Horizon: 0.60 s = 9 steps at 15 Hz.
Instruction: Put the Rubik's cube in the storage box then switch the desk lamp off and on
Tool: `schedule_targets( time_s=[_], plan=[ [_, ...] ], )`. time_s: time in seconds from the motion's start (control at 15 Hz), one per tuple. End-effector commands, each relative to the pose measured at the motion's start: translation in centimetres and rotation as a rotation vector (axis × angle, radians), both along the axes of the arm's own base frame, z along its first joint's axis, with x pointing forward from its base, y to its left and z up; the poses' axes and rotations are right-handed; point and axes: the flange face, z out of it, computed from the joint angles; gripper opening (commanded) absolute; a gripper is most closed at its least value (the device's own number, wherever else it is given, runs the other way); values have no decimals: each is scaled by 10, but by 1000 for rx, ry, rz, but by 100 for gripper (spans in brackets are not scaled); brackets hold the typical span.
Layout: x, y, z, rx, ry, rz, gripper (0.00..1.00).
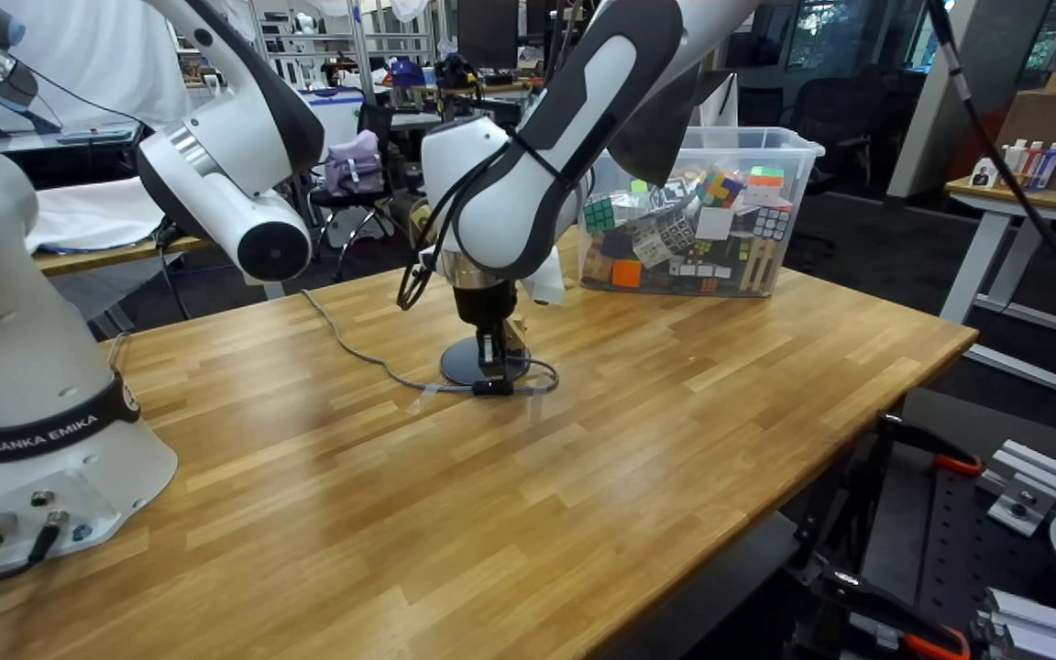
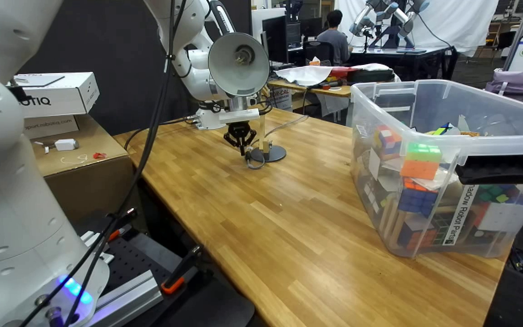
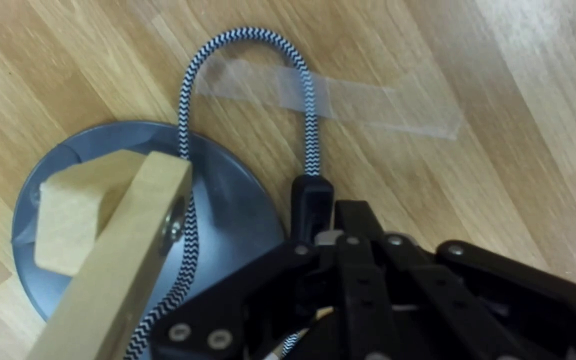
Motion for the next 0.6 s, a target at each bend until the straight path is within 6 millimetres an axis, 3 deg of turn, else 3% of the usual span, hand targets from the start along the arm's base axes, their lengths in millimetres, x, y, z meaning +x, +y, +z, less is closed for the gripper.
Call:
schedule_targets(
  time_s=[0.0, 0.53],
  plan=[
    [-6, -5, 7, -6, 8, -14, 0],
    [0, -9, 27, -18, -20, -17, 0]
  ],
)
